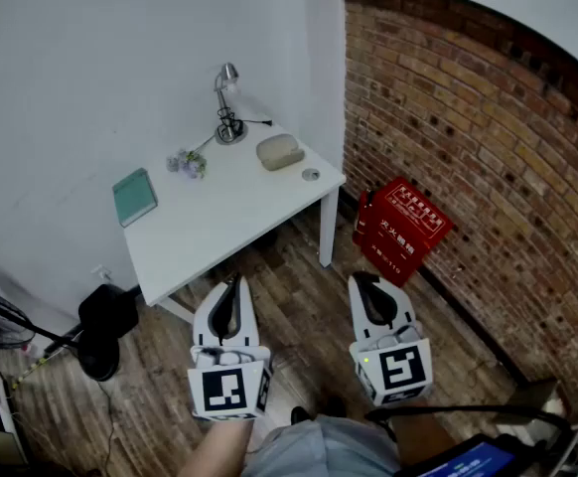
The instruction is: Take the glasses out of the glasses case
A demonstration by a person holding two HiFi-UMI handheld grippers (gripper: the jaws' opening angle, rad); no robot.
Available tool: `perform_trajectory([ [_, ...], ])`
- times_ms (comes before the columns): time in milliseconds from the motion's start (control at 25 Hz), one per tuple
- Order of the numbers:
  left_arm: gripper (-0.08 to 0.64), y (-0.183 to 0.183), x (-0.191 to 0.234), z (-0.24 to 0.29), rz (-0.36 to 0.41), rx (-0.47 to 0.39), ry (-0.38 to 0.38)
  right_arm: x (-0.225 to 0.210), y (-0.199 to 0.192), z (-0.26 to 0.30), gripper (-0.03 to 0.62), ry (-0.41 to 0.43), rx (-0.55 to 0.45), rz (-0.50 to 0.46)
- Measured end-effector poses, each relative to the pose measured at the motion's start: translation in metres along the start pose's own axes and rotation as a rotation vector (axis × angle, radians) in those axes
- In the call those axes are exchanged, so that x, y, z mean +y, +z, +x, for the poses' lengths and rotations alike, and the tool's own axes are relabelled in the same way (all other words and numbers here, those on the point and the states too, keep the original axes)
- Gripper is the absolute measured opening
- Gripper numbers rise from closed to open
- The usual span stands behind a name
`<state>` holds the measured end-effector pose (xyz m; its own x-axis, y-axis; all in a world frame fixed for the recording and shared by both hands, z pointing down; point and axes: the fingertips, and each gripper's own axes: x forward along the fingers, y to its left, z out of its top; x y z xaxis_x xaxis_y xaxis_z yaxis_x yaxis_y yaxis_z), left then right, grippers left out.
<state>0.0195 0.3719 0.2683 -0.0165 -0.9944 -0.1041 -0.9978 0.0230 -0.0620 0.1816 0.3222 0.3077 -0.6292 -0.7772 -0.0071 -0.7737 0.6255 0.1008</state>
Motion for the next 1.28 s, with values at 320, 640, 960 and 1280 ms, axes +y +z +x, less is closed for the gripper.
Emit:
perform_trajectory([
  [320, 0.006, 0.002, 0.004, -0.009, 0.001, 0.002, -0.002, 0.005, 0.008, -0.004, 0.015, -0.015, -0.024, 0.016],
  [640, 0.006, 0.004, 0.017, -0.020, 0.004, -0.008, -0.005, 0.013, 0.017, -0.004, 0.212, -0.021, -0.043, 0.016],
  [960, 0.006, -0.005, 0.039, -0.029, -0.010, -0.015, -0.030, 0.034, 0.017, -0.002, 0.212, -0.053, -0.044, -0.019],
  [1280, 0.006, -0.024, 0.048, -0.020, -0.020, 0.023, -0.047, 0.034, 0.011, 0.008, 0.212, -0.070, -0.031, -0.033],
])
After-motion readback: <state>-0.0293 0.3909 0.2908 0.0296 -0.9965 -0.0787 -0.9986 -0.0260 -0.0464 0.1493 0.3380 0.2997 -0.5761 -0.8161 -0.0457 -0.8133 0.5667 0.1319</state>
